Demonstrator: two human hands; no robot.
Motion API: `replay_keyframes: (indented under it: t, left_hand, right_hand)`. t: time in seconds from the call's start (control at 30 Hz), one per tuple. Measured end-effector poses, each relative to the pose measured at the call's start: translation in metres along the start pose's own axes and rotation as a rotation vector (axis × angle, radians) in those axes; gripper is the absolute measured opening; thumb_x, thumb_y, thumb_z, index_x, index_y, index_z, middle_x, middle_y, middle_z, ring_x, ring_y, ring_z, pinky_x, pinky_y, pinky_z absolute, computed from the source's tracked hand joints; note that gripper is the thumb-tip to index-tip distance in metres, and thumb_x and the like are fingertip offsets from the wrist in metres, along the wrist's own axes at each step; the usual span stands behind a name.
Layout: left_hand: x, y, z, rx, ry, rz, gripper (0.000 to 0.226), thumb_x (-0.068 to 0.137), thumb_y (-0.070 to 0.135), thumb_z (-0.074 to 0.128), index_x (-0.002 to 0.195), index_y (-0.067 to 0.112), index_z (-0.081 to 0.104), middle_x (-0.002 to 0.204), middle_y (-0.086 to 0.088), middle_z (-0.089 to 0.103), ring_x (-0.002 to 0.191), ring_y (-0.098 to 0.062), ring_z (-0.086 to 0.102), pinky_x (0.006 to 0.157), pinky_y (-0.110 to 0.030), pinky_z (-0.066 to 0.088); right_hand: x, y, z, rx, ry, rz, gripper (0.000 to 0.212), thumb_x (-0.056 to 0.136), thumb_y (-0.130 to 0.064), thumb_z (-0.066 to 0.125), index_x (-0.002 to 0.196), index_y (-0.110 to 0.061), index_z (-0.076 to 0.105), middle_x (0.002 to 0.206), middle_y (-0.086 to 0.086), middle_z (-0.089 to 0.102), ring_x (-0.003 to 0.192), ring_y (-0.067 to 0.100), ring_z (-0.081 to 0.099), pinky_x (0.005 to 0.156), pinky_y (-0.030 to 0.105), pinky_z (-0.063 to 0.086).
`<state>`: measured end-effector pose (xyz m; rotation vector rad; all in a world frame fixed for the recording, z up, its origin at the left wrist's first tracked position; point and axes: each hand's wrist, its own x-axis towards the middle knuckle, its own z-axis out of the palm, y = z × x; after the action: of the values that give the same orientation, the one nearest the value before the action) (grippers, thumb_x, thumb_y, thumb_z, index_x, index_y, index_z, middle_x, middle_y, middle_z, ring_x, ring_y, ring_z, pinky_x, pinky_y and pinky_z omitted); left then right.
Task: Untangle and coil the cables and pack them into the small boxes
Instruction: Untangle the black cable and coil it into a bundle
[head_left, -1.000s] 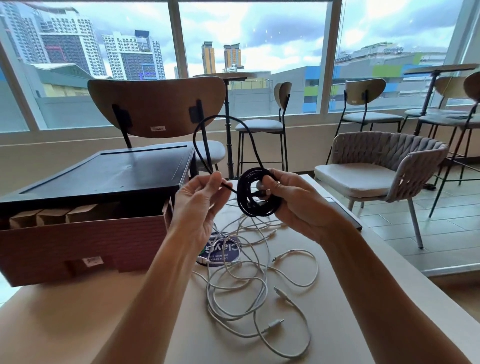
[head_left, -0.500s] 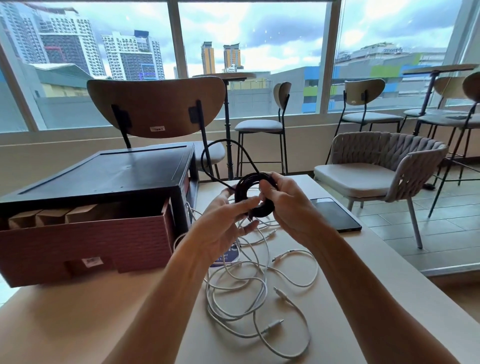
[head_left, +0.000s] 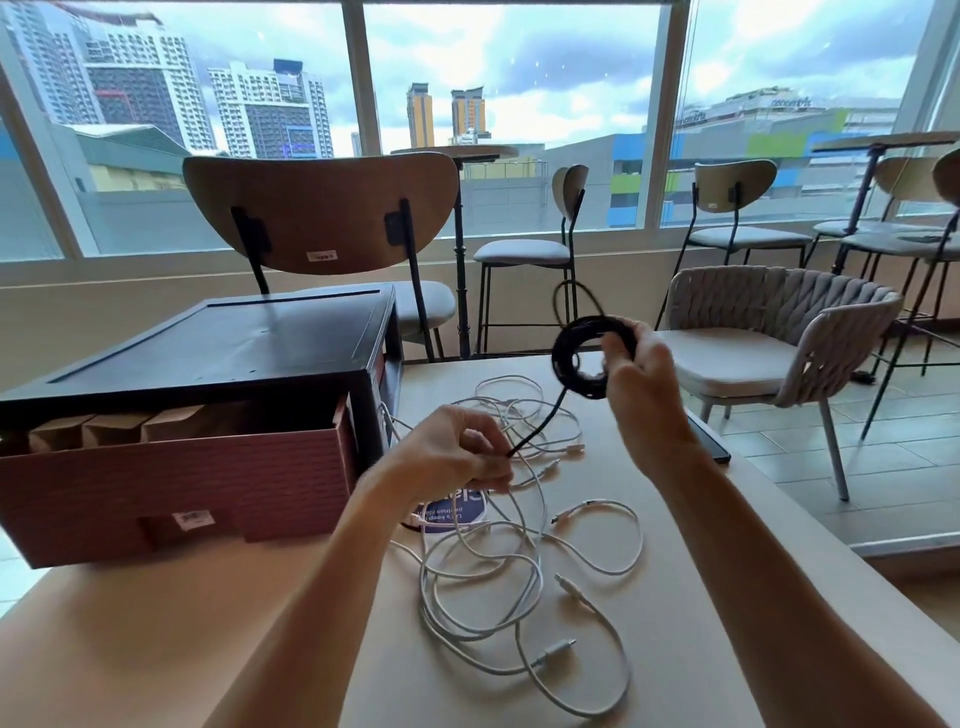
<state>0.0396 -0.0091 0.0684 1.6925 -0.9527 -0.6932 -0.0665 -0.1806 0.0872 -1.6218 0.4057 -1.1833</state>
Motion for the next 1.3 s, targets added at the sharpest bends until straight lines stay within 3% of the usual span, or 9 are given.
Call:
replay_keyframes:
  t: [0.23, 0.37, 0.5, 0.57, 0.63, 0.8, 1.0, 1.2, 1.3]
  left_hand:
    - [0.009, -0.029, -0.017, 0.648, 0.126, -0.14, 0.028, 0.084, -0.005, 0.07, 0.067, 0.016, 0.063, 0.066, -0.002, 0.071, 0.066, -0.015, 0.072, 0.073, -0.038, 0.062]
    - [0.006, -0.025, -0.009, 0.854, 0.109, -0.183, 0.021, 0.084, 0.004, 0.073, 0.071, 0.018, 0.064, 0.078, 0.0, 0.071, 0.077, -0.014, 0.071, 0.076, -0.031, 0.061]
    - [-0.002, -0.016, -0.012, 0.992, 0.033, -0.218, 0.016, 0.084, 0.015, 0.076, 0.078, 0.023, 0.064, 0.087, 0.003, 0.067, 0.083, -0.013, 0.064, 0.072, -0.025, 0.052]
    - [-0.004, -0.012, -0.015, 0.883, -0.063, -0.195, 0.015, 0.085, 0.02, 0.077, 0.095, 0.023, 0.066, 0.096, 0.001, 0.066, 0.085, -0.013, 0.064, 0.072, -0.024, 0.052]
    - [-0.006, -0.002, -0.015, 0.621, -0.115, -0.076, 0.04, 0.085, 0.027, 0.078, 0.12, 0.024, 0.06, 0.108, 0.0, 0.064, 0.093, -0.01, 0.064, 0.082, -0.024, 0.055]
    - [-0.011, 0.029, -0.003, 0.184, 0.1, 0.25, 0.077, 0.081, 0.052, 0.062, 0.149, 0.027, 0.036, 0.136, 0.006, 0.051, 0.117, -0.009, 0.057, 0.094, -0.026, 0.053]
    - [-0.014, 0.04, 0.006, -0.398, 0.206, 0.346, 0.026, 0.1, 0.022, 0.05, 0.12, 0.017, 0.066, 0.091, -0.006, 0.075, 0.083, -0.01, 0.071, 0.063, -0.016, 0.053]
    - [-0.015, 0.042, -0.005, -0.522, 0.141, 0.229, 0.03, 0.09, 0.026, 0.06, 0.113, 0.01, 0.069, 0.084, -0.007, 0.072, 0.068, -0.009, 0.063, 0.051, -0.013, 0.044]
    - [-0.015, 0.042, -0.008, -0.653, 0.184, 0.206, 0.015, 0.094, 0.018, 0.058, 0.101, 0.011, 0.07, 0.078, -0.007, 0.068, 0.066, -0.01, 0.06, 0.048, -0.014, 0.042]
  right_hand:
    - [0.016, -0.001, -0.019, 0.107, 0.206, 0.048, 0.025, 0.102, -0.01, 0.045, 0.124, -0.007, 0.057, 0.106, 0.002, 0.064, 0.093, 0.008, 0.058, 0.069, 0.008, 0.045]
    - [0.012, -0.002, -0.016, 0.109, 0.194, 0.058, 0.026, 0.102, -0.009, 0.045, 0.125, -0.008, 0.056, 0.107, 0.001, 0.065, 0.1, 0.012, 0.061, 0.083, 0.021, 0.051]
    - [0.006, -0.008, -0.012, 0.093, 0.073, 0.049, 0.023, 0.104, -0.009, 0.044, 0.122, -0.008, 0.058, 0.096, -0.003, 0.063, 0.078, -0.003, 0.058, 0.064, 0.007, 0.045]
    - [0.002, -0.012, -0.007, 0.106, -0.017, 0.054, 0.023, 0.104, -0.008, 0.044, 0.121, -0.009, 0.059, 0.092, -0.005, 0.062, 0.069, -0.008, 0.058, 0.065, 0.009, 0.045]
    - [0.0, -0.014, -0.003, 0.129, -0.109, 0.068, 0.023, 0.103, -0.009, 0.045, 0.121, -0.01, 0.06, 0.093, -0.005, 0.064, 0.074, -0.003, 0.058, 0.073, 0.017, 0.046]
    - [-0.01, -0.022, 0.007, 0.336, -0.343, 0.157, 0.023, 0.103, -0.005, 0.044, 0.11, -0.012, 0.064, 0.074, -0.012, 0.065, 0.071, 0.007, 0.05, 0.076, 0.025, 0.045]
    - [-0.022, -0.033, 0.018, 0.424, -0.535, 0.184, 0.021, 0.103, -0.006, 0.043, 0.12, -0.011, 0.055, 0.09, 0.007, 0.052, 0.075, 0.007, 0.052, 0.08, 0.026, 0.051]
    - [-0.026, -0.031, 0.024, 0.494, -0.525, 0.252, 0.017, 0.104, -0.007, 0.042, 0.113, -0.02, 0.037, 0.084, 0.01, 0.055, 0.077, 0.016, 0.056, 0.087, 0.039, 0.052]
    - [-0.027, -0.029, 0.028, 0.35, -0.527, 0.185, 0.014, 0.105, -0.015, 0.042, 0.113, -0.021, 0.032, 0.09, 0.008, 0.066, 0.084, 0.018, 0.067, 0.086, 0.038, 0.056]
